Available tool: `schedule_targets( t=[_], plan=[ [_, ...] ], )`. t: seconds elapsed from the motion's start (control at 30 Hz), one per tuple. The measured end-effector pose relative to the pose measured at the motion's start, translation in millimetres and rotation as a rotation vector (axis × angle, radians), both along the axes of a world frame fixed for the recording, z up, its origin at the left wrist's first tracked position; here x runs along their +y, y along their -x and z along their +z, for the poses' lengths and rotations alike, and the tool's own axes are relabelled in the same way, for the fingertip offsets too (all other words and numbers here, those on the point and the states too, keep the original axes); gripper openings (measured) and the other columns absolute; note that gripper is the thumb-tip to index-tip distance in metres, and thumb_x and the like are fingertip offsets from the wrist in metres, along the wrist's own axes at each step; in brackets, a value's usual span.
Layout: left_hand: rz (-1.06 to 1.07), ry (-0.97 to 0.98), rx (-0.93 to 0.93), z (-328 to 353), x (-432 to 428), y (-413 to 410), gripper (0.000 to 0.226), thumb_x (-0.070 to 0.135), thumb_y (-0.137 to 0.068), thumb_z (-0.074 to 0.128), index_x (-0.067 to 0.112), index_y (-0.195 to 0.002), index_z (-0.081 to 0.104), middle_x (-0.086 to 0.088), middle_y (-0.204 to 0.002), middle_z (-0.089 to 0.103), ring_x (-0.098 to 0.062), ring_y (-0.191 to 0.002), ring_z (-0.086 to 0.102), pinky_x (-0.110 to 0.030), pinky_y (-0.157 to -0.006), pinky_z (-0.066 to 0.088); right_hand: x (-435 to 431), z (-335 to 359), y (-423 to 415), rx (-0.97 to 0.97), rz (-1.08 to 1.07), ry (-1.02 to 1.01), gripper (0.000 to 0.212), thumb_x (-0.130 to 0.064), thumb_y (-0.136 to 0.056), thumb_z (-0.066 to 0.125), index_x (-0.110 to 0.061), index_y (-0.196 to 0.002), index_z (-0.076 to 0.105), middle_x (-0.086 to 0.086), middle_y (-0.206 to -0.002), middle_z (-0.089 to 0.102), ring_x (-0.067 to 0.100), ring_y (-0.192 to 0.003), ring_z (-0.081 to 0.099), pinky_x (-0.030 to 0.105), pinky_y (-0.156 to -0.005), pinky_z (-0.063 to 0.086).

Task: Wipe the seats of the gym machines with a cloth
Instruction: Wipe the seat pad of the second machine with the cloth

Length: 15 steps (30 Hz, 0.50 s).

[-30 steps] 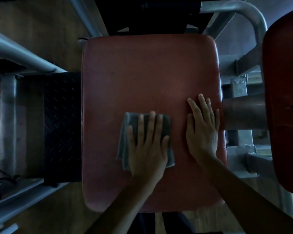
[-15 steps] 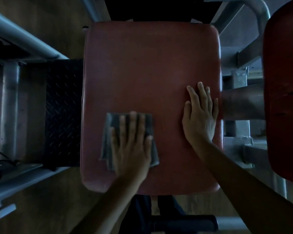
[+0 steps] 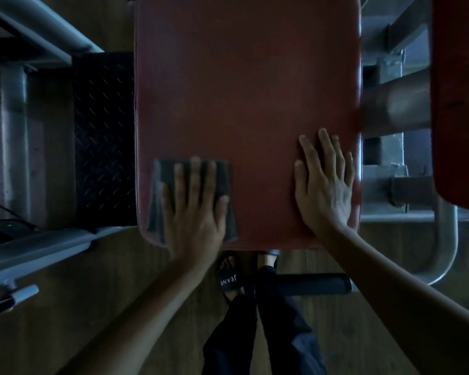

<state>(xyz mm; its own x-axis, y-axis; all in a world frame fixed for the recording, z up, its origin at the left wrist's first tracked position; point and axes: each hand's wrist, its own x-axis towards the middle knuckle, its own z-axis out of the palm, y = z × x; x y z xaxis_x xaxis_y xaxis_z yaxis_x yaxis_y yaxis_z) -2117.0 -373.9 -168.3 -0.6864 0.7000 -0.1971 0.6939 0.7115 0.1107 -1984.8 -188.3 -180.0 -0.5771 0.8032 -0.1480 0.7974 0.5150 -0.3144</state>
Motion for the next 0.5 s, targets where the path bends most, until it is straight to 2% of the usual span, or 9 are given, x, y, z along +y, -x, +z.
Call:
schedule_targets(
  t=[0.07, 0.17, 0.23, 0.37, 0.43, 0.5],
  plan=[
    [-0.171, -0.033, -0.007, -3, 13, -16, 0.058, 0.049, -0.105, 0.024, 0.022, -0.156, 0.02, -0.003, -0.164, 0.016, -0.028, -0.152, 0.009, -0.053, -0.122, 0.01, 0, -1, 1, 0.02, -0.009, -0.01, 0.047, -0.038, -0.105, 0.033, -0.031, -0.152, 0.032, 0.001, -0.165, 0.019, 0.022, -0.152, 0.012, 0.045, -0.124, 0.008],
    [-0.344, -0.088, -0.028, -8, 60, -2, 0.056, 0.048, -0.105, 0.021, 0.025, -0.155, 0.021, 0.0, -0.163, 0.018, -0.025, -0.152, 0.009, -0.051, -0.122, 0.008, 2, -3, -2, 0.059, -0.012, -0.015, 0.046, -0.037, -0.106, 0.031, -0.033, -0.151, 0.033, -0.001, -0.164, 0.02, 0.02, -0.152, 0.012, 0.045, -0.124, 0.008],
    [-0.279, -0.088, -0.014, -9, 79, 29, 0.056, 0.049, -0.103, 0.021, 0.026, -0.155, 0.019, 0.001, -0.164, 0.017, -0.023, -0.152, 0.009, -0.048, -0.123, 0.007, 2, -4, -4, 0.072, 0.002, -0.03, 0.046, -0.037, -0.106, 0.029, -0.033, -0.152, 0.032, -0.001, -0.164, 0.02, 0.021, -0.152, 0.013, 0.045, -0.124, 0.008],
    [0.061, -0.068, 0.023, -8, 42, 52, 0.061, 0.05, -0.103, 0.014, 0.022, -0.157, 0.007, -0.002, -0.165, 0.004, -0.023, -0.152, 0.001, -0.049, -0.123, 0.004, 3, -5, -4, 0.065, -0.009, -0.041, 0.046, -0.037, -0.106, 0.029, -0.033, -0.151, 0.033, -0.001, -0.164, 0.021, 0.021, -0.152, 0.014, 0.044, -0.124, 0.009],
    [0.042, -0.049, 0.022, -6, 19, 20, 0.061, 0.05, -0.104, 0.015, 0.021, -0.157, 0.007, -0.003, -0.165, 0.004, -0.026, -0.152, 0.001, -0.051, -0.123, 0.006, 2, -5, -1, 0.062, -0.024, -0.048, 0.046, -0.036, -0.105, 0.03, -0.033, -0.151, 0.033, -0.002, -0.164, 0.022, 0.021, -0.152, 0.015, 0.044, -0.124, 0.009],
    [-0.113, -0.058, 0.019, -6, 18, -14, 0.06, 0.05, -0.104, 0.021, 0.022, -0.157, 0.014, -0.003, -0.164, 0.011, -0.028, -0.152, 0.006, -0.053, -0.122, 0.008, 1, -6, 1, 0.063, -0.025, -0.055, 0.046, -0.035, -0.105, 0.031, -0.033, -0.15, 0.034, -0.002, -0.163, 0.022, 0.021, -0.152, 0.015, 0.044, -0.124, 0.01]
  ],
)
